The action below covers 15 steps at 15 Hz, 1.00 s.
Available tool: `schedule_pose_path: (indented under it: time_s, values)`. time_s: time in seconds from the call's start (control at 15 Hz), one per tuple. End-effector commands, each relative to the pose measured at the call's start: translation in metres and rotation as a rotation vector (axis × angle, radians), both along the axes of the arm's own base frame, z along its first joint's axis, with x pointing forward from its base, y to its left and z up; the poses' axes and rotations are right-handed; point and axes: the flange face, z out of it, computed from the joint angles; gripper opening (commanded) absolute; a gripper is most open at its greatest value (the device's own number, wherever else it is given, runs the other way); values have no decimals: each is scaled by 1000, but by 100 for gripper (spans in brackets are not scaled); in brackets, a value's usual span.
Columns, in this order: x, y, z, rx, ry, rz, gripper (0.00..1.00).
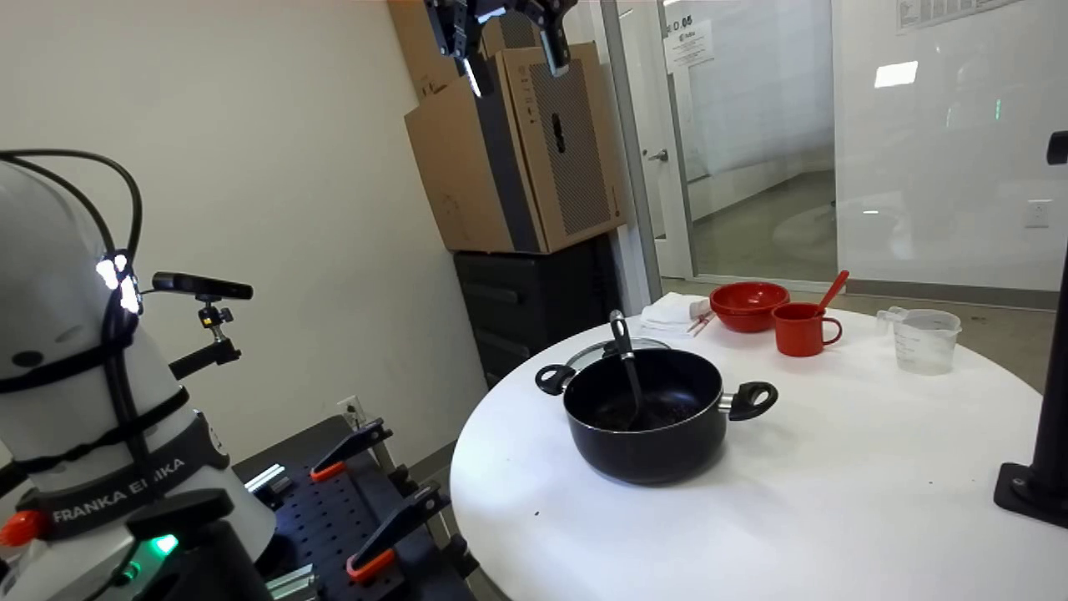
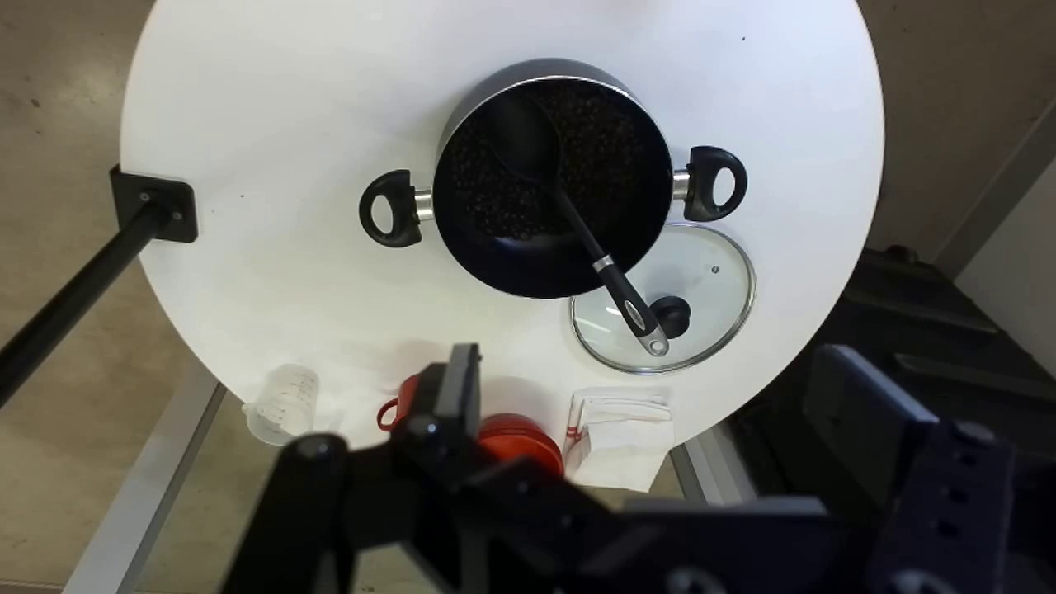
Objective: Remove the black ladle from the black pot and put it on the table, put the lid on the black pot
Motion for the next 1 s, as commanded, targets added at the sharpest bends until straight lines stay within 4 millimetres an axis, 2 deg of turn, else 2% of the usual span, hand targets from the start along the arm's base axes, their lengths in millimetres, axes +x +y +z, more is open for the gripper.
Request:
schedule_pose_path:
  time_s: [0.0,0.2,0.4,0.53,0.73,0.8,0.93]
  values:
    - [0,0,1,1,1,0,100]
    - [0,0,1,1,1,0,100]
    - [8,3,-6,3,47,33,100]
    - [21,6,-14,0,77,53,100]
    - [53,18,-34,-42,97,82,100]
    - [26,13,-26,-29,84,51,100]
    - [41,19,-36,-46,107,66,100]
